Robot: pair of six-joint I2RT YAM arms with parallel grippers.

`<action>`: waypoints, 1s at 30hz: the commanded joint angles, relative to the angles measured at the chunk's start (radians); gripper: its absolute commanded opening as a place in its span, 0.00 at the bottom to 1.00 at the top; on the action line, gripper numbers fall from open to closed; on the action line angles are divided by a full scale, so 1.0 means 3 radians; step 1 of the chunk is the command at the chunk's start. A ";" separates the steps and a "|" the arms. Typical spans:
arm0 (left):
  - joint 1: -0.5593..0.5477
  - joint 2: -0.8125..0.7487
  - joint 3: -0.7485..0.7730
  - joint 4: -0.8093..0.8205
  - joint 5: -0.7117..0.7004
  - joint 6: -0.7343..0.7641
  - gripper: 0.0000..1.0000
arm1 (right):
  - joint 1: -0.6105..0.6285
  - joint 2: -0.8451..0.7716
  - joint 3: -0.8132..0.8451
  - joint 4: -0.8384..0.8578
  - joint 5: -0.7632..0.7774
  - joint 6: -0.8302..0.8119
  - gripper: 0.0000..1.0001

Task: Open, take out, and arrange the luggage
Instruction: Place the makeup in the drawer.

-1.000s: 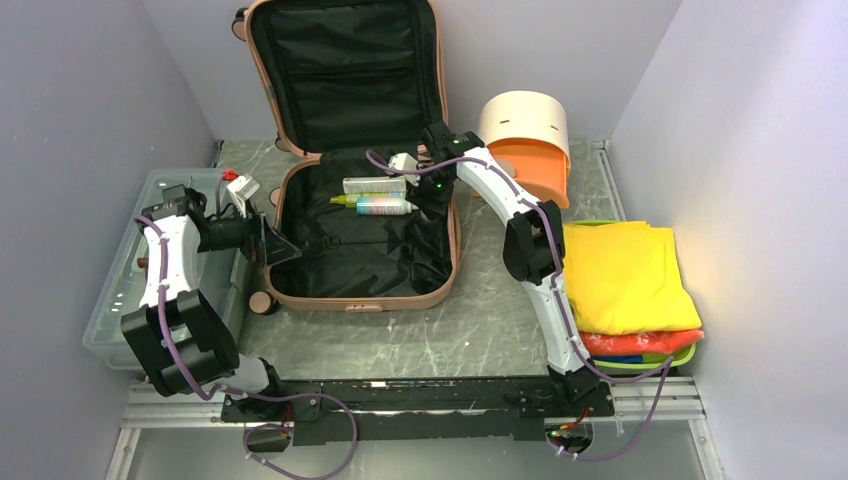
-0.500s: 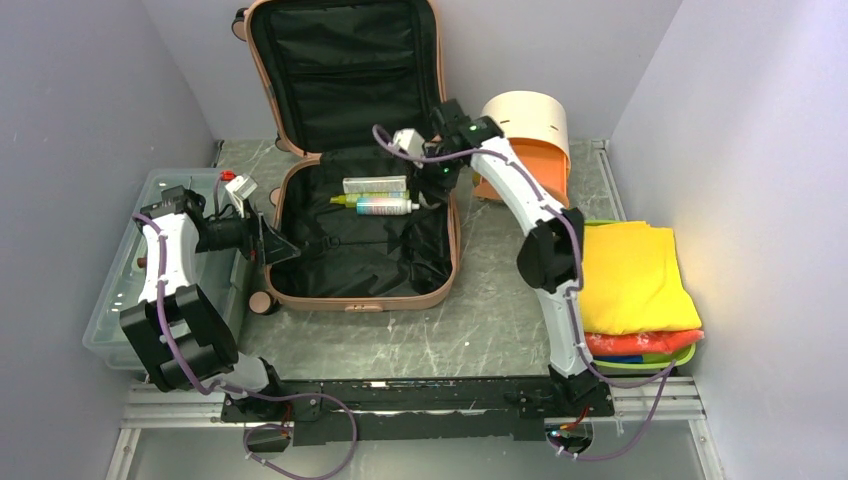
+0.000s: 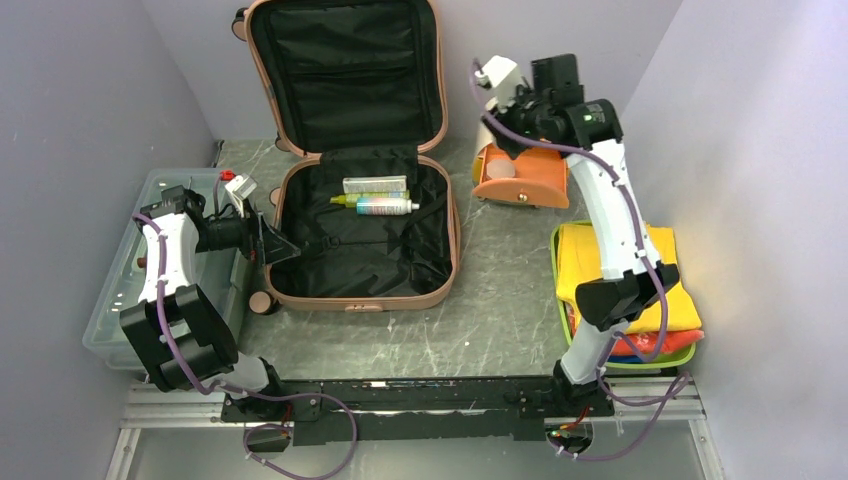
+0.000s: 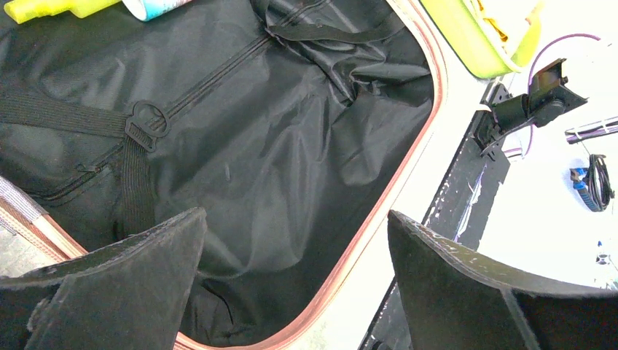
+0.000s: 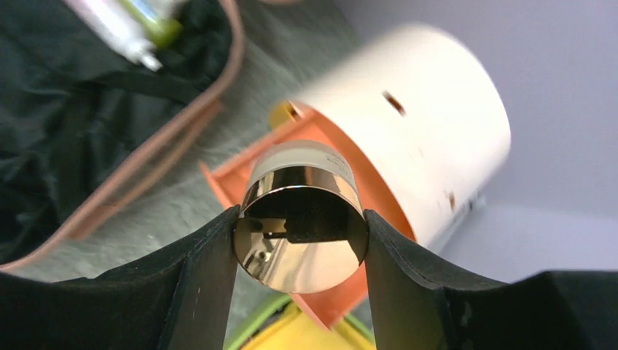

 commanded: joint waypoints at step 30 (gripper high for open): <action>0.0017 -0.0015 0.0060 -0.0014 0.0116 0.0070 0.99 | -0.1079 0.0014 -0.1056 0.0765 -0.0071 0.0355 0.00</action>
